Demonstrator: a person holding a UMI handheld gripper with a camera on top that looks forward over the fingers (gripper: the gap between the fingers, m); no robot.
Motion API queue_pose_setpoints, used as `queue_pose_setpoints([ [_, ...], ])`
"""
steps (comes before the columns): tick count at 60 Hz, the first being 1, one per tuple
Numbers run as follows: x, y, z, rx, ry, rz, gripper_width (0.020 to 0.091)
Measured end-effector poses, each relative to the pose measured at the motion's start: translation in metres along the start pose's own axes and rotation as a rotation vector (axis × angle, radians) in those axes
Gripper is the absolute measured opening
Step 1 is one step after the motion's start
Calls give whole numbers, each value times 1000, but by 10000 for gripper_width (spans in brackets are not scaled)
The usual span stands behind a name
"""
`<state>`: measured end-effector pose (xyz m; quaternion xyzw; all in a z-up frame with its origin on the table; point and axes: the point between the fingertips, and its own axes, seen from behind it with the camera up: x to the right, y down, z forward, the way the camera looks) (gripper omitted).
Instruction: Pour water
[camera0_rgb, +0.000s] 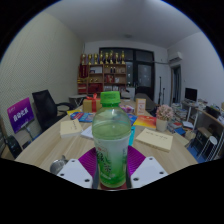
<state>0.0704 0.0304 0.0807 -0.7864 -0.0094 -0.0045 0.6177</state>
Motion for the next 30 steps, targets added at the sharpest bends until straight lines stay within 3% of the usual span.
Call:
queue_pose_setpoints([
  [7, -6, 28, 8, -16, -3, 10, 383],
  [9, -3, 22, 3, 35, 6, 16, 395],
  [20, 2, 24, 7, 79, 34, 53, 396],
  [28, 3, 24, 7, 63, 32, 58, 478],
  [30, 3, 25, 9, 45, 20, 61, 525],
])
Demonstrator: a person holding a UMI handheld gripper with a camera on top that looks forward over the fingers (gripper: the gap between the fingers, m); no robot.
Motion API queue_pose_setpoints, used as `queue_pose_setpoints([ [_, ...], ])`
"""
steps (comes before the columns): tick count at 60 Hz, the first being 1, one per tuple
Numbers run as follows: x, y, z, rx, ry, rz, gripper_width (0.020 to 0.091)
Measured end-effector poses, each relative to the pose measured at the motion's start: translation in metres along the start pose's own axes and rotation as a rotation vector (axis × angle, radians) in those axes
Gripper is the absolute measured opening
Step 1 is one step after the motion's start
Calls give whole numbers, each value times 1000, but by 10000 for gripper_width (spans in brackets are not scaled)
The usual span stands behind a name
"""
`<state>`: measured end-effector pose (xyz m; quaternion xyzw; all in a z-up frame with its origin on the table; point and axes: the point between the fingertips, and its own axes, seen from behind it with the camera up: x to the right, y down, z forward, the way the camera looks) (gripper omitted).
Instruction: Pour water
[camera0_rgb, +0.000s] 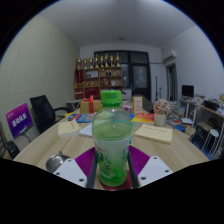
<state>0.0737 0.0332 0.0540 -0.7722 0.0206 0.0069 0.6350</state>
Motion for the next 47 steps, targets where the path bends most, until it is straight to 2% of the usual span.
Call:
queue_pose_setpoints([
  [3, 1, 4, -3, -53, -18, 9, 604],
  [4, 2, 5, -3, -68, -24, 14, 667],
  [8, -2, 9, -21, -112, -53, 48, 836],
  [15, 3, -5, -64, -131, -77, 54, 832],
  [27, 8, -49, -174, -152, -123, 50, 834],
  [35, 14, -74, -238, -134, -118, 55, 833],
  [47, 9, -72, -299, -164, -117, 116, 829],
])
